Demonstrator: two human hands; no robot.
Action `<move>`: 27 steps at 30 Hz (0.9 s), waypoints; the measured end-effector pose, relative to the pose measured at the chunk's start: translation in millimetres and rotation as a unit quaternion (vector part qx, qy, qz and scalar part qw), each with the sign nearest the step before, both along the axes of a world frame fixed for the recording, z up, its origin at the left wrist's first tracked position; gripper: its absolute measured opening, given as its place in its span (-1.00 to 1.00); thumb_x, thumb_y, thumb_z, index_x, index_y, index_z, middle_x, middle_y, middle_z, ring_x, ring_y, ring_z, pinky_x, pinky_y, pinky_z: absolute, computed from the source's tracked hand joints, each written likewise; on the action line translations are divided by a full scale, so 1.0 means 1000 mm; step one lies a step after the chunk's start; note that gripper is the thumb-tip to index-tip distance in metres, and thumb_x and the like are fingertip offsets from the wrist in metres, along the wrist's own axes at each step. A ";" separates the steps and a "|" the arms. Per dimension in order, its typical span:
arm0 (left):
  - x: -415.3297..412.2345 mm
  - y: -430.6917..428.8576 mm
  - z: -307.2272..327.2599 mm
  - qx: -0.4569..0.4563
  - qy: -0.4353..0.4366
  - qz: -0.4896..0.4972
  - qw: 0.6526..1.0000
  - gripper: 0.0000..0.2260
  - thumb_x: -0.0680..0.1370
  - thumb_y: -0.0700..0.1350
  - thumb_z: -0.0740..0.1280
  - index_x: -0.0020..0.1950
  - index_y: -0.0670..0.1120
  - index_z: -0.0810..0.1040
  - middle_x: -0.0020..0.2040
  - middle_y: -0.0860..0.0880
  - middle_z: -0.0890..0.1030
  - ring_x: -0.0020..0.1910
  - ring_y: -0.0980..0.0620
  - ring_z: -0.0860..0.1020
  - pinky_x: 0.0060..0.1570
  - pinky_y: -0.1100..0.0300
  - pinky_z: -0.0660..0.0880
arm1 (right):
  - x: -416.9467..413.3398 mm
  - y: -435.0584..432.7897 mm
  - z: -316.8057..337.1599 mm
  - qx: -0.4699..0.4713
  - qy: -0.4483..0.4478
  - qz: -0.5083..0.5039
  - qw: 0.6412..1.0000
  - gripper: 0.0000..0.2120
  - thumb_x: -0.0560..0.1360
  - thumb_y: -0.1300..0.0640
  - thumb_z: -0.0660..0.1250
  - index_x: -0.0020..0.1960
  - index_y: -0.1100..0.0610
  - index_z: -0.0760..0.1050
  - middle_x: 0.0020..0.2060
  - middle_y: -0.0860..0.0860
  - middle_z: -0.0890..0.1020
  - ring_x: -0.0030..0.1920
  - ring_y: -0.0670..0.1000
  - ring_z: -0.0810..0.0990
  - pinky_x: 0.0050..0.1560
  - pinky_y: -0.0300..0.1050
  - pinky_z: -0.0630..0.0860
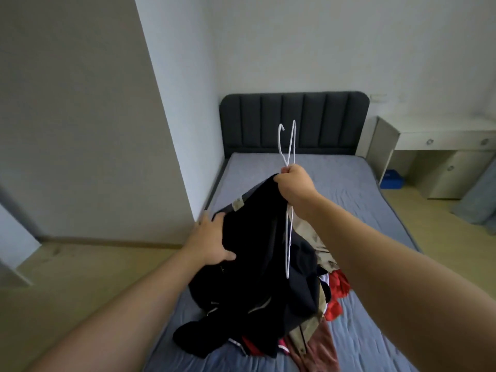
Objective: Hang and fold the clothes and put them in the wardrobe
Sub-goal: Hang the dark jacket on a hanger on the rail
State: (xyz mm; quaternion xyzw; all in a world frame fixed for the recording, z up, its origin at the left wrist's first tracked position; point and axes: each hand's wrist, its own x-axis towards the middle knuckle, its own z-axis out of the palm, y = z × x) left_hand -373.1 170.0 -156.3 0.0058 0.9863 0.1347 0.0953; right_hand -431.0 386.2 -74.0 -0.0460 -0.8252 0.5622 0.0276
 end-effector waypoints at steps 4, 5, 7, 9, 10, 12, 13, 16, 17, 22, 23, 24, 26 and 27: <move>0.021 0.041 -0.018 0.141 0.044 -0.117 0.982 0.07 0.20 0.37 0.55 0.57 0.22 0.06 0.50 0.07 0.30 0.44 -0.04 0.38 0.37 -0.12 0.42 | 0.002 -0.009 0.023 -0.039 0.001 0.006 0.999 -0.86 0.56 0.25 0.20 -0.16 0.10 0.35 -0.29 0.04 0.39 -0.30 0.03 0.37 -0.36 -0.11 0.31; 0.021 0.049 -0.021 0.169 0.052 -0.091 0.980 0.02 0.22 0.39 0.52 0.56 0.20 0.12 0.47 0.09 0.35 0.40 -0.02 0.43 0.34 -0.10 0.45 | 0.003 -0.012 0.028 -0.050 0.001 0.006 0.999 -0.87 0.57 0.26 0.20 -0.14 0.11 0.36 -0.26 0.06 0.39 -0.26 0.05 0.38 -0.31 -0.08 0.34; 0.017 0.060 -0.021 0.209 0.057 -0.019 0.976 -0.15 0.32 0.36 0.48 0.51 0.13 0.26 0.38 0.05 0.44 0.32 -0.05 0.50 0.28 -0.07 0.50 | 0.006 -0.014 0.035 -0.081 -0.005 -0.002 0.997 -0.89 0.59 0.25 0.21 -0.10 0.11 0.40 -0.23 0.06 0.42 -0.18 0.07 0.42 -0.25 -0.04 0.38; 0.014 0.068 -0.020 0.181 0.036 0.033 0.982 -0.34 0.44 0.31 0.41 0.44 0.04 0.38 0.29 -0.04 0.48 0.22 -0.11 0.56 0.21 -0.02 0.53 | 0.008 -0.014 0.039 -0.105 -0.013 -0.020 0.994 -0.91 0.61 0.22 0.21 -0.03 0.08 0.44 -0.22 0.05 0.43 -0.19 0.05 0.44 -0.27 -0.06 0.40; 0.014 0.071 -0.019 0.125 0.017 0.047 0.991 -0.41 0.50 0.31 0.34 0.39 -0.01 0.43 0.24 -0.07 0.51 0.16 -0.12 0.57 0.15 0.02 0.55 | 0.009 -0.013 0.040 -0.112 -0.014 -0.030 0.993 -0.92 0.61 0.22 0.20 0.01 0.08 0.45 -0.23 0.04 0.43 -0.21 0.05 0.43 -0.31 -0.08 0.40; 0.021 0.074 -0.019 -0.004 -0.060 0.041 0.997 -0.49 0.58 0.26 0.21 0.27 -0.12 0.55 0.07 -0.08 0.59 0.02 -0.10 0.62 0.02 0.09 0.58 | 0.009 -0.011 0.042 -0.126 -0.011 -0.050 0.991 -0.91 0.60 0.23 0.19 0.00 0.07 0.43 -0.25 0.04 0.41 -0.28 0.03 0.40 -0.42 -0.14 0.33; 0.028 0.074 -0.020 -0.041 -0.122 0.025 0.991 -0.53 0.59 0.21 0.21 0.23 -0.14 0.57 0.00 -0.07 0.62 -0.06 -0.09 0.64 -0.04 0.11 0.60 | 0.009 -0.009 0.043 -0.133 -0.011 -0.059 0.989 -0.90 0.60 0.23 0.18 -0.01 0.06 0.43 -0.26 0.03 0.39 -0.30 0.02 0.37 -0.44 -0.15 0.30; 0.045 0.078 -0.031 -0.065 -0.293 -0.026 0.954 -0.49 0.51 0.19 0.42 0.22 -0.20 0.51 0.12 -0.16 0.65 -0.17 -0.08 0.66 -0.24 0.12 0.63 | 0.010 -0.006 0.045 -0.146 -0.019 -0.081 0.986 -0.91 0.62 0.20 0.17 0.06 0.07 0.43 -0.28 0.02 0.35 -0.36 -0.02 0.31 -0.45 -0.15 0.27; 0.049 0.080 -0.037 -0.050 -0.342 -0.029 0.938 -0.38 0.47 0.21 0.47 0.31 -0.20 0.46 0.24 -0.17 0.60 -0.07 -0.10 0.66 -0.15 0.08 0.64 | 0.010 -0.006 0.046 -0.151 -0.019 -0.086 0.985 -0.91 0.62 0.19 0.17 0.09 0.07 0.43 -0.28 0.01 0.34 -0.37 -0.03 0.30 -0.45 -0.15 0.27; 0.059 0.098 -0.066 0.076 -0.386 0.021 0.919 -0.15 0.39 0.41 0.41 0.46 -0.16 0.37 0.39 -0.17 0.50 0.21 -0.18 0.55 0.17 -0.08 0.57 | 0.010 -0.007 0.047 -0.170 -0.015 -0.101 0.980 -0.83 0.60 0.24 0.17 -0.11 0.01 0.34 -0.29 0.01 0.35 -0.37 -0.02 0.31 -0.45 -0.16 0.27; 0.058 0.100 -0.070 0.115 -0.330 0.041 0.936 -0.23 0.45 0.37 0.39 0.42 -0.18 0.42 0.34 -0.17 0.53 0.17 -0.17 0.57 0.11 -0.06 0.59 | 0.009 -0.007 0.047 -0.177 -0.014 -0.104 0.979 -0.85 0.59 0.24 0.17 -0.09 0.02 0.36 -0.28 0.01 0.36 -0.37 -0.02 0.33 -0.45 -0.16 0.28; 0.056 0.100 -0.074 0.141 -0.264 0.062 0.952 -0.35 0.54 0.28 0.35 0.39 -0.20 0.46 0.30 -0.17 0.56 0.17 -0.17 0.58 0.10 -0.03 0.60 | 0.009 -0.007 0.048 -0.184 -0.014 -0.110 0.977 -0.89 0.59 0.23 0.18 -0.03 0.03 0.38 -0.27 0.01 0.38 -0.35 -0.02 0.35 -0.43 -0.16 0.30; 0.044 0.095 -0.075 0.208 -0.165 0.113 0.957 -0.57 0.64 0.06 0.29 0.38 -0.22 0.49 0.25 -0.16 0.58 0.18 -0.17 0.58 0.13 0.05 0.56 | 0.008 -0.003 0.049 -0.190 -0.015 -0.123 0.974 -0.90 0.60 0.21 0.19 0.04 0.02 0.38 -0.25 0.00 0.39 -0.33 -0.02 0.37 -0.40 -0.15 0.33; 0.035 0.089 -0.072 0.275 -0.146 0.152 0.938 -0.64 0.66 -0.03 0.27 0.37 -0.21 0.49 0.19 -0.15 0.60 0.13 -0.15 0.58 0.08 0.07 0.56 | 0.008 0.001 0.049 -0.188 -0.015 -0.131 0.973 -0.90 0.60 0.21 0.19 0.02 0.02 0.37 -0.25 0.00 0.39 -0.33 -0.02 0.37 -0.40 -0.15 0.32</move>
